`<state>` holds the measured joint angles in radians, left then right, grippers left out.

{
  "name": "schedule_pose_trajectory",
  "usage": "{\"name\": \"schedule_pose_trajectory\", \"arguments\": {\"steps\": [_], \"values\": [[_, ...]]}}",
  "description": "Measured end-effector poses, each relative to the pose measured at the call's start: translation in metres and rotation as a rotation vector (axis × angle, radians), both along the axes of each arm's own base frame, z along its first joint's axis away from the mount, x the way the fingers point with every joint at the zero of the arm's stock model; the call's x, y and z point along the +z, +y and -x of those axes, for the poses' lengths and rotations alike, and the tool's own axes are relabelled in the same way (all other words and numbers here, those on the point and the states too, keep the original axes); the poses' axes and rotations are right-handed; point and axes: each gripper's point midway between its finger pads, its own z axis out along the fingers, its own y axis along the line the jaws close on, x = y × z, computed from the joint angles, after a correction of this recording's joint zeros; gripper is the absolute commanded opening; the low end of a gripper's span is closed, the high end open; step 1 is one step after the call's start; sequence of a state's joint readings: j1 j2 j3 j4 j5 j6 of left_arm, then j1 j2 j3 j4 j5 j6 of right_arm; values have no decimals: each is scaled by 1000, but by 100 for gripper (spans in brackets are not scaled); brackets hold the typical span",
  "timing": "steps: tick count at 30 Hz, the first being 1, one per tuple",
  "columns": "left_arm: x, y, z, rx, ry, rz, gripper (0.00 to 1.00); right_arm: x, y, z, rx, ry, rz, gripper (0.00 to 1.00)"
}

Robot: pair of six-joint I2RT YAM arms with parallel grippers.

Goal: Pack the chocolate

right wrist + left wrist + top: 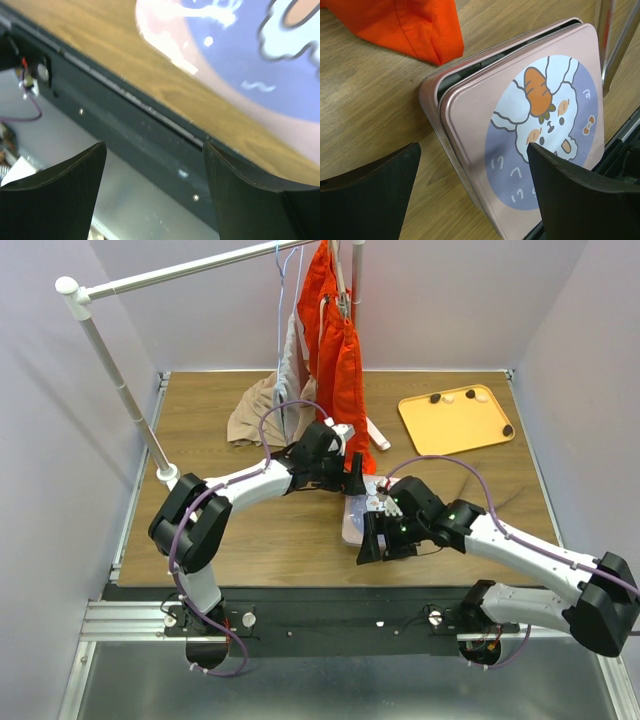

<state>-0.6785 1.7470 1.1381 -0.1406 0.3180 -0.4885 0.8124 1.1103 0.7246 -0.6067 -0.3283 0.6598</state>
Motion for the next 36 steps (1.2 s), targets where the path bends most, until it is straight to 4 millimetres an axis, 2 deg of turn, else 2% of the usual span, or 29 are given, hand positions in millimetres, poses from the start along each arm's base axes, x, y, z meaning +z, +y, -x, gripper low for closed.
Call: {"name": "schedule_pose_trajectory", "arguments": {"steps": [7,13,19,36], "values": [[-3,9,-6,18,3,-15,98,-11,2,-22,-56,-70,45,78],[-3,15,-11,32,4,-19,98,-18,2,-37,-110,-116,65,76],[-3,18,-14,39,2,-20,98,-27,3,-38,-117,-107,73,76],[-1,23,-14,34,-11,-26,98,-25,-3,-50,-183,-161,94,75]]}}
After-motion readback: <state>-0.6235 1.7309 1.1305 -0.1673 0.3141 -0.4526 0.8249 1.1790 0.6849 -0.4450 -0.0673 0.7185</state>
